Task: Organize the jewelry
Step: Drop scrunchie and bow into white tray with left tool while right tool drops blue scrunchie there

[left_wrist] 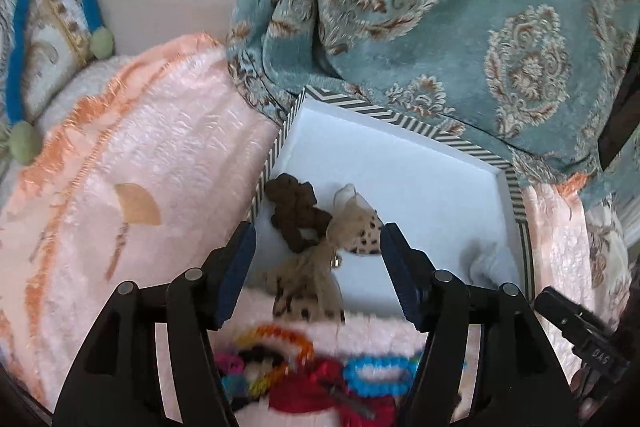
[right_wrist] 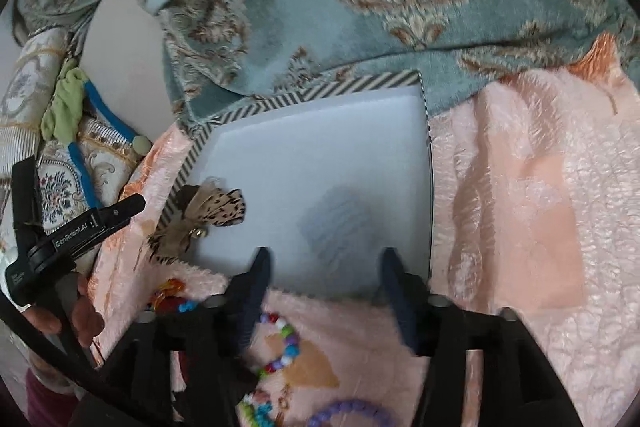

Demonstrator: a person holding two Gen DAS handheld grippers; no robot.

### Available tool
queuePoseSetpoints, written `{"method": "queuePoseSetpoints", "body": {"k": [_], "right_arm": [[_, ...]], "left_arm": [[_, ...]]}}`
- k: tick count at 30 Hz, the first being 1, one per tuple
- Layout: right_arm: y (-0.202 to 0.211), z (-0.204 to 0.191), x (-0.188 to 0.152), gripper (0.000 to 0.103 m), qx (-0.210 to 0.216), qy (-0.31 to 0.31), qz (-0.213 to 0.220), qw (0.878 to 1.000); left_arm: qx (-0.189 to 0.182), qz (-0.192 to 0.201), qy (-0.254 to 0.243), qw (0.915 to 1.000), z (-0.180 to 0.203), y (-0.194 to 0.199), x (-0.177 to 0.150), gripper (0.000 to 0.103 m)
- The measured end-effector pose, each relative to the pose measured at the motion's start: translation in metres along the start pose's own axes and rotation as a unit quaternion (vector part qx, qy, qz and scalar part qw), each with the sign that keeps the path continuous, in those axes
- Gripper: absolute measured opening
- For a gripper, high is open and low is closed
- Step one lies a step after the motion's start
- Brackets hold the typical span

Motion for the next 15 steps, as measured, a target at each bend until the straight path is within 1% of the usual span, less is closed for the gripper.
{"method": "queuePoseSetpoints", "body": {"k": [4,8,11,15], "right_arm": [[0.019,-0.017,-0.010,0.066,-0.018,0.031,0.009,0.999],[0.037,-0.031,-0.024,0.066,-0.022,0.048,0.013,0.999],[0.051,-0.036,-0.034,0.066,-0.030,0.052,0.023,0.998],[0.063,-0.043,-0.045,0.066,-0.034,0.056,0.025,0.998]], "left_arm": [[0.009,0.016,-0.003,0.9998,-0.003,0.028,-0.021,0.065],[0.033,0.038,-0.006,0.9987,-0.008,0.050,-0.040,0.065],[0.044,0.047,-0.006,0.9979,-0.011,0.064,-0.054,0.065],[0.059,0.061,-0.006,0.9964,-0.017,0.083,-0.073,0.065]]}}
Point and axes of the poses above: each gripper's, at about its wrist camera, not at the fingertips, and y roughly against the way its jaws point, z to its right, x to its top, the point moved 7 cm from there along -y, roughly the way its jaws point, and after that the axes turned 11 degrees about y, right-handed, at the moved point
